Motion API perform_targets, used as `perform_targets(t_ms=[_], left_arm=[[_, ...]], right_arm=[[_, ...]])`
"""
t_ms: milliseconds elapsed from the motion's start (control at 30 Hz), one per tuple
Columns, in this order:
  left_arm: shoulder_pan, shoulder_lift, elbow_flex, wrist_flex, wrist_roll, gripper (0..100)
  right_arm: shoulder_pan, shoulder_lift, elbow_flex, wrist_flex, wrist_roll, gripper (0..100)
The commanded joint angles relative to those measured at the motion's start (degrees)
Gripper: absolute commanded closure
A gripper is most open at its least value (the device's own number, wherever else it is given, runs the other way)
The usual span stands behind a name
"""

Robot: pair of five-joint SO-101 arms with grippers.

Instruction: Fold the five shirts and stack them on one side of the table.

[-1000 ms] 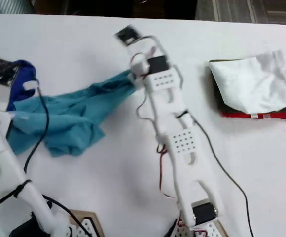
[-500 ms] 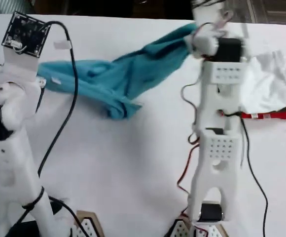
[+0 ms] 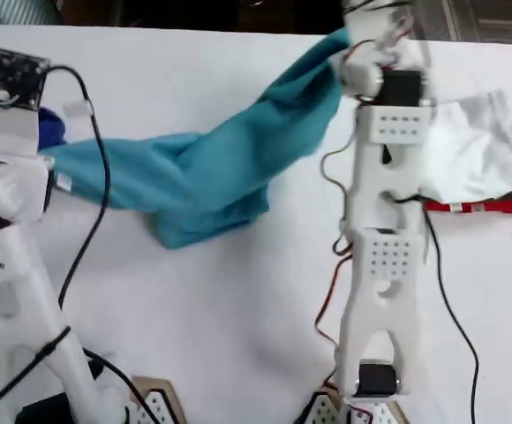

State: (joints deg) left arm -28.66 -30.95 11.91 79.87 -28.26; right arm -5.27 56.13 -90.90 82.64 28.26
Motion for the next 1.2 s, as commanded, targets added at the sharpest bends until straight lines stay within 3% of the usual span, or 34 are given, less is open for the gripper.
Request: perform_targets(t_ms=[0,100,200,367,533,833,1167], left_arm=[[-0.9,-1.8,6.4,-5.4,-2.3,97],[-1.2,-1.8,11.7,-11.3,-2.3,97],[-2.3,-1.8,15.7,-16.3,-2.3,97],[-3.8,-1.8,18.6,-20.8,-2.3,97],[-3.5,-1.8,18.1,-21.7,-2.3,97],[-3.5,-1.3,18.7,-23.4,-2.2,97],[-2.6,0.2,21.7,-28.4,8.4,97]], right_arm=[[-3.1,1.3,-0.4,-1.5,0.1,84.7],[-5.4,1.4,-0.4,-1.5,0.1,75.0],[-6.6,-1.8,-1.9,1.7,0.1,79.3],[-9.4,-8.1,-4.6,18.2,0.5,88.2],[-10.5,-10.3,2.3,19.0,0.3,91.8],[-18.2,-29.0,47.6,18.2,-1.7,91.5],[-25.2,-38.6,82.6,-6.5,-6.3,75.8]])
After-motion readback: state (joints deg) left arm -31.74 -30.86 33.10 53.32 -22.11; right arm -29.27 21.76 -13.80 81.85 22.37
